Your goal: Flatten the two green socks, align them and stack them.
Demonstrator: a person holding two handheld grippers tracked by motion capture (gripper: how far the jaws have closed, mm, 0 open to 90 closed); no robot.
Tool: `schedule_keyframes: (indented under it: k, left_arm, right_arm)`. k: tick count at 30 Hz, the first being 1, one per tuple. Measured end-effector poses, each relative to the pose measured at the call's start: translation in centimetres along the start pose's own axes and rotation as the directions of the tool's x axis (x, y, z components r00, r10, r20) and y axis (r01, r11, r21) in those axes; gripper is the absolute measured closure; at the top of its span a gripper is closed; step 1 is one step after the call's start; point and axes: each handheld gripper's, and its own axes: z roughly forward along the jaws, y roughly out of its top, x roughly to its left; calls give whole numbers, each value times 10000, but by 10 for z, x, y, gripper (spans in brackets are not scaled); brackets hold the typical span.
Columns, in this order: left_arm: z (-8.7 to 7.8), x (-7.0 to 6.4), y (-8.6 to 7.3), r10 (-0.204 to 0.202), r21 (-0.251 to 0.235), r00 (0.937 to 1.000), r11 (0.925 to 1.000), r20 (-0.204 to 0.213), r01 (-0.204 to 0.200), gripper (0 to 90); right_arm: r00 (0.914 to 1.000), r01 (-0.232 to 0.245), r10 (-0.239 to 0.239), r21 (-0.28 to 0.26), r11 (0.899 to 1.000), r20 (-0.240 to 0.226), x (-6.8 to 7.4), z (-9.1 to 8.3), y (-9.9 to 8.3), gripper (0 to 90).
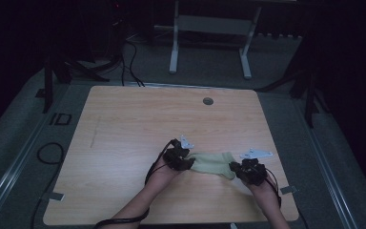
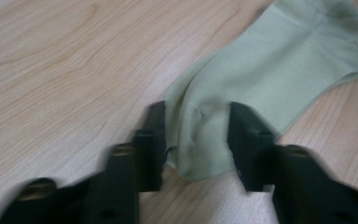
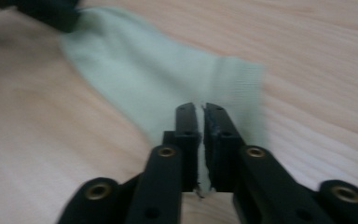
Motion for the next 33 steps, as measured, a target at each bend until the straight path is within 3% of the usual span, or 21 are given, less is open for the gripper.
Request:
schedule_keyframes:
  k: [2, 7, 10, 15, 20, 21, 23, 27, 28, 30, 31, 33]
  left_arm:
    - [5, -1, 0, 153, 209, 9998, 9997, -162, -150, 656]
    - [14, 2, -5, 3, 456, 9991, 9990, -416, 16, 636]
    - [14, 4, -7, -92, 407, 9991, 9991, -411, 108, 629]
    - [12, -2, -9, -111, 417, 9994, 9991, -334, 125, 622]
    - [7, -12, -17, -108, 241, 9998, 9996, -181, 112, 600]
    - [5, -13, -19, -111, 126, 9999, 9999, -27, 111, 520]
    - [1, -14, -19, -171, -3, 9998, 9999, -57, 171, 471]
    - [-13, -12, -18, -441, -758, 9990, 9962, 19, 441, 335]
    - [-17, -11, -18, -424, -908, 9991, 9949, 94, 431, 258]
    - [-23, -10, -18, -453, -1167, 9988, 9922, -170, 430, 217]
    - [-26, -10, -19, -430, -1232, 9984, 9916, -364, 382, 149]
    - [-29, -8, -21, -451, -1389, 9974, 9896, -561, 370, 148]
  right_arm:
    - [9990, 234, -221, 350, 9991, -381, 8, 8, -2, 872]
    - [9982, 512, -474, 1079, 9928, -378, 11, 23, -11, 870]
    - [9980, 238, -178, 1004, 9947, -602, 6, 21, -16, 868]
    - [9980, 417, -359, 1165, 9923, -512, -1, 17, -17, 869]
    - [9979, 206, -130, 1200, 9926, -638, -10, 16, -18, 857]
    - [9965, 189, -78, 1338, 9908, -826, -10, 15, -16, 776]
    - [9963, 235, -121, 1333, 9908, -854, -10, 15, -15, 754]
    - [9932, 380, -276, 903, 9952, -1132, -5, 9, -9, 602]
    - [9933, 366, -277, 777, 9963, -1126, -4, 8, -6, 569]
    - [9931, 341, -279, 519, 9981, -1143, -3, 5, -2, 482]
    - [9919, 436, -394, 322, 9985, -1209, -2, 4, 1, 379]
    - [9914, 462, -429, 243, 9986, -1239, -2, 4, 2, 348]
